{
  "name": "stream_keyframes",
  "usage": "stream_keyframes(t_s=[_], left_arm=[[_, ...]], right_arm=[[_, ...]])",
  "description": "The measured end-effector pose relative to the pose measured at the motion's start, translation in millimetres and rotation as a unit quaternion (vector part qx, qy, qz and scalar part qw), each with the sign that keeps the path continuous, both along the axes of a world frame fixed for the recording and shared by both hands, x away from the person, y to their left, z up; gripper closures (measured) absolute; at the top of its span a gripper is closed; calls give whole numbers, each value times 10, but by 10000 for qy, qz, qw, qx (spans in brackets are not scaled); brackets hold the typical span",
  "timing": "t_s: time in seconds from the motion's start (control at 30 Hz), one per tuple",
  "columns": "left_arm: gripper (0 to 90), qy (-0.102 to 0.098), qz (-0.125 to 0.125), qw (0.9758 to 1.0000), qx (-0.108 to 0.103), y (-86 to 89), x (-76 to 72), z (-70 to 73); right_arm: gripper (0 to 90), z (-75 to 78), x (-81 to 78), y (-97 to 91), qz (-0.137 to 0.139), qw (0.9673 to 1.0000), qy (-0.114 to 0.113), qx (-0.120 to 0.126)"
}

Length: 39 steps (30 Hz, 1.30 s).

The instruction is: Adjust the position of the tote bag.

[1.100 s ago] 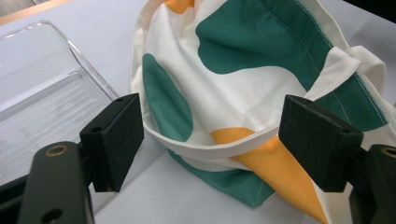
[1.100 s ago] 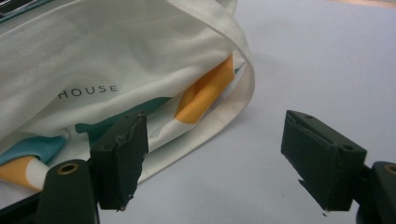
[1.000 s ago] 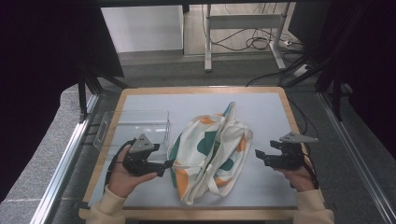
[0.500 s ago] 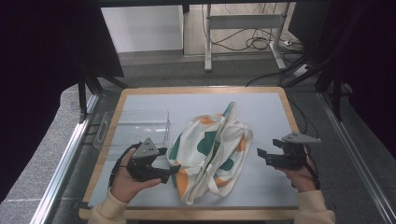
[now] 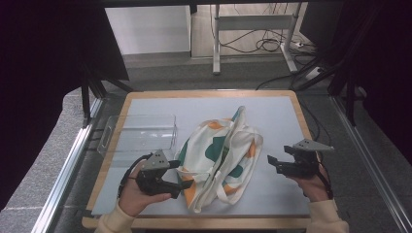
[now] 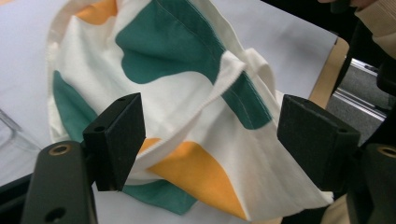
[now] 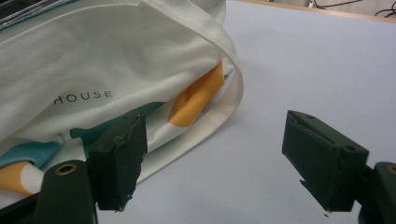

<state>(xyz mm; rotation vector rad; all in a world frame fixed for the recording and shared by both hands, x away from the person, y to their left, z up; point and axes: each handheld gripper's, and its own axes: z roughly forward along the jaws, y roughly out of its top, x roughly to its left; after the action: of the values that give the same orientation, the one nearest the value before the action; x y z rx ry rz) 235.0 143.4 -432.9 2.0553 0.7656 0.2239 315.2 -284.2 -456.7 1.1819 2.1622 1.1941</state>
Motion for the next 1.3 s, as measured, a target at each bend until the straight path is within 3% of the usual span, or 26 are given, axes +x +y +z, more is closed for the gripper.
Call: stream_keyframes(t_s=[0.3,0.7,0.8,1.0,1.13,1.23,1.3], left_arm=[[235,67,-398,9992,60,-176,-142,-111],[189,99,-818,9958,389,-426,-299,-359],[142,-75,-937,9942,526,-487,-343,-444],[126,-201,-933,9924,771,-542,-350,-549],[233,-233,-791,9938,751,-517,-318,-586],[326,-124,-823,9946,619,-466,-284,-589],[442,-90,-867,9946,566,-433,-267,-575]], right_arm=[[219,-14,-23,22,16,10000,18,-29],[219,-41,-18,36,-39,10000,-16,-57],[219,-42,-20,38,-45,10000,-31,-68],[220,-45,-20,37,-66,9999,-40,-83],[220,-45,-20,39,-71,9999,-54,-103],[219,-48,-17,38,-77,9999,-50,-110],[220,-47,-17,37,-79,9999,-42,-100]])
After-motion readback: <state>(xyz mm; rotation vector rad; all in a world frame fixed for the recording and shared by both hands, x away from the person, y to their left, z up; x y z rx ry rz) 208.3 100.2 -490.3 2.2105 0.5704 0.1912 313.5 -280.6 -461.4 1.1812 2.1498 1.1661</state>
